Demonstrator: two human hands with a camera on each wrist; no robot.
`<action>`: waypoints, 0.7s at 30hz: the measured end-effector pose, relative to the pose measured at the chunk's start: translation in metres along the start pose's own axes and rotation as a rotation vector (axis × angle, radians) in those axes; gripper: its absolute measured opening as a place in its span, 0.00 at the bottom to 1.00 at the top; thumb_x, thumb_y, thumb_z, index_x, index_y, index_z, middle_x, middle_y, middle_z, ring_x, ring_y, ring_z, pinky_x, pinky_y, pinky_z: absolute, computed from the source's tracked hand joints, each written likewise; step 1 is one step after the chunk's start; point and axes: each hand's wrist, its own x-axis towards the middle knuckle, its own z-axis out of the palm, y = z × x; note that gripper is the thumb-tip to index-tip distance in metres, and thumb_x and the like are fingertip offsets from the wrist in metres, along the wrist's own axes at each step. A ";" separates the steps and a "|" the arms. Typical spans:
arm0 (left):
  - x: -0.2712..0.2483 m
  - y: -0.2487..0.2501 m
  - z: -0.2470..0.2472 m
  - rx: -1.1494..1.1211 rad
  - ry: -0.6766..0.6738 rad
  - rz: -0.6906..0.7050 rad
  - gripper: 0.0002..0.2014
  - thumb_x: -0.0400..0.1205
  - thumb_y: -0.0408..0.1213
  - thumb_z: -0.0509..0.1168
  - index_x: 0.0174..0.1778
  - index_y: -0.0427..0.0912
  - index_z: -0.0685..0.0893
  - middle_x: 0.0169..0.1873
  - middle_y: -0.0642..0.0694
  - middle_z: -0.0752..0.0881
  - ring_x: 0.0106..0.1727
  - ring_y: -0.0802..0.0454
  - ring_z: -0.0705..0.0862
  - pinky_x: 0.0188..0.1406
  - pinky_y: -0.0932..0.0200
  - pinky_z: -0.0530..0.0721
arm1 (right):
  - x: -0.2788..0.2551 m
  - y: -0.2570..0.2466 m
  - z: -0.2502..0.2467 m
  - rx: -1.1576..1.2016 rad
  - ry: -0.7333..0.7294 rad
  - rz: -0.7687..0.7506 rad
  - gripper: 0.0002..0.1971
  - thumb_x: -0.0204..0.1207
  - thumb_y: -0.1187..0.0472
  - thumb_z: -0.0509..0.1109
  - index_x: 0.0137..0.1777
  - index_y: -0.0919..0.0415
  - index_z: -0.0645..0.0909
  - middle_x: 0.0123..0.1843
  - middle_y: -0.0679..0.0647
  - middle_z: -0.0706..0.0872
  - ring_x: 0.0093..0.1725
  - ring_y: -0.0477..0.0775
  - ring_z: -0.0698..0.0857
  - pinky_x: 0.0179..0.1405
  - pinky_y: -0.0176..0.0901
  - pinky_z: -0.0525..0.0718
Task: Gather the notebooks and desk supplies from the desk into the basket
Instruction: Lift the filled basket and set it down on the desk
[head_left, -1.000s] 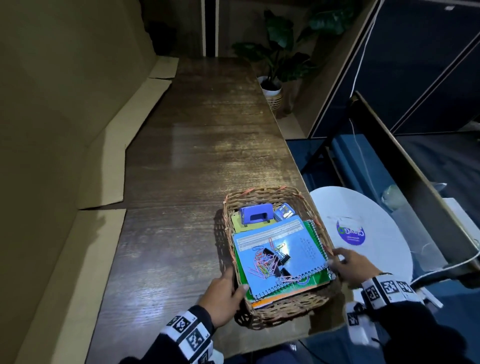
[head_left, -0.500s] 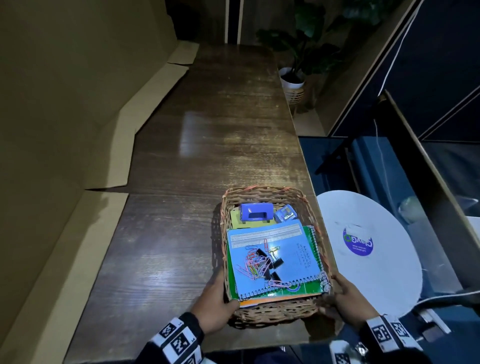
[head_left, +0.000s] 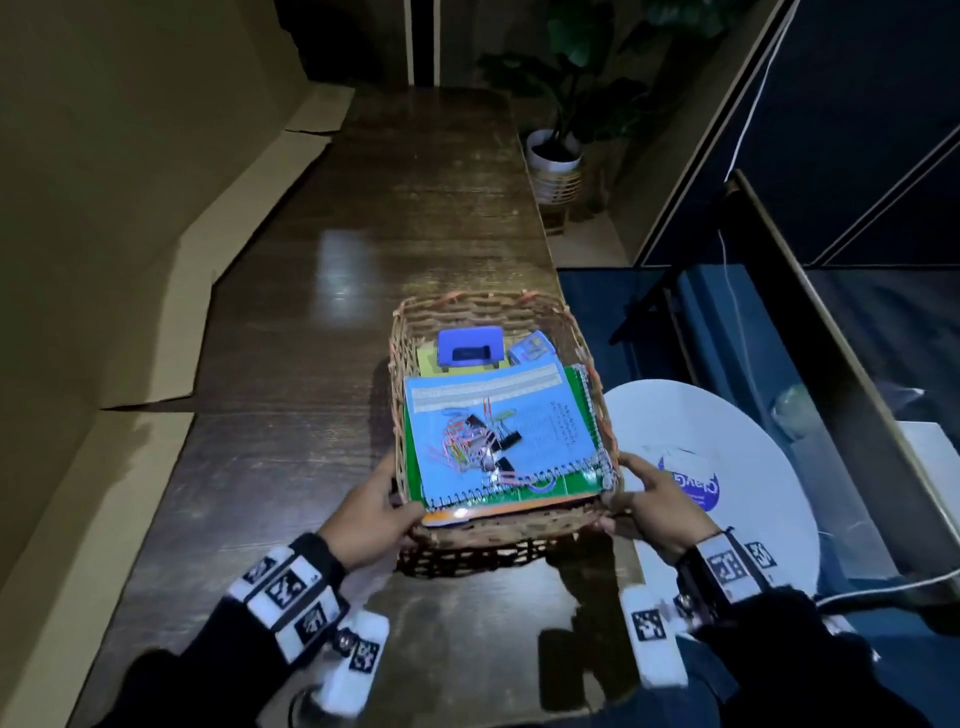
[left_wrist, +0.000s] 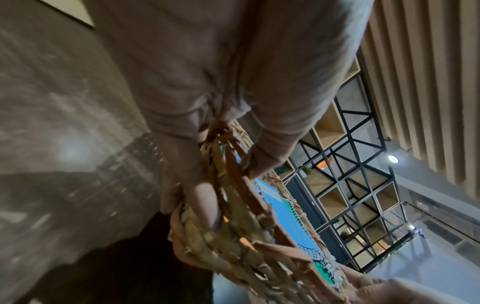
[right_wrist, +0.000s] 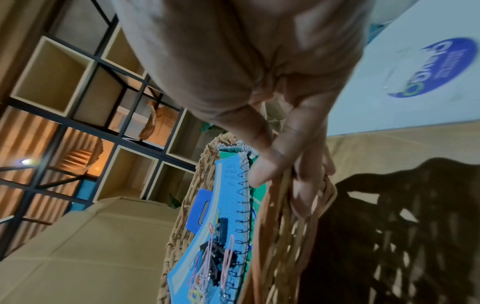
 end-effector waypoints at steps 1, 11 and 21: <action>0.008 0.012 -0.003 0.003 0.010 0.013 0.30 0.78 0.26 0.66 0.66 0.63 0.66 0.57 0.63 0.84 0.52 0.72 0.85 0.67 0.49 0.82 | 0.004 -0.012 -0.001 0.002 -0.005 -0.019 0.25 0.76 0.84 0.56 0.65 0.57 0.74 0.47 0.65 0.84 0.29 0.56 0.88 0.26 0.39 0.89; 0.126 0.086 -0.027 -0.021 0.153 0.001 0.24 0.80 0.21 0.61 0.71 0.40 0.71 0.59 0.36 0.85 0.33 0.51 0.86 0.19 0.62 0.86 | 0.090 -0.112 -0.009 0.054 0.007 -0.111 0.27 0.76 0.84 0.54 0.72 0.63 0.70 0.68 0.72 0.78 0.37 0.65 0.87 0.19 0.35 0.84; 0.229 0.088 -0.011 0.199 0.394 -0.161 0.18 0.79 0.24 0.62 0.66 0.33 0.76 0.62 0.35 0.85 0.60 0.36 0.84 0.56 0.49 0.82 | 0.172 -0.145 0.003 -0.042 0.148 -0.058 0.28 0.75 0.83 0.56 0.73 0.62 0.70 0.71 0.65 0.77 0.61 0.77 0.81 0.12 0.35 0.81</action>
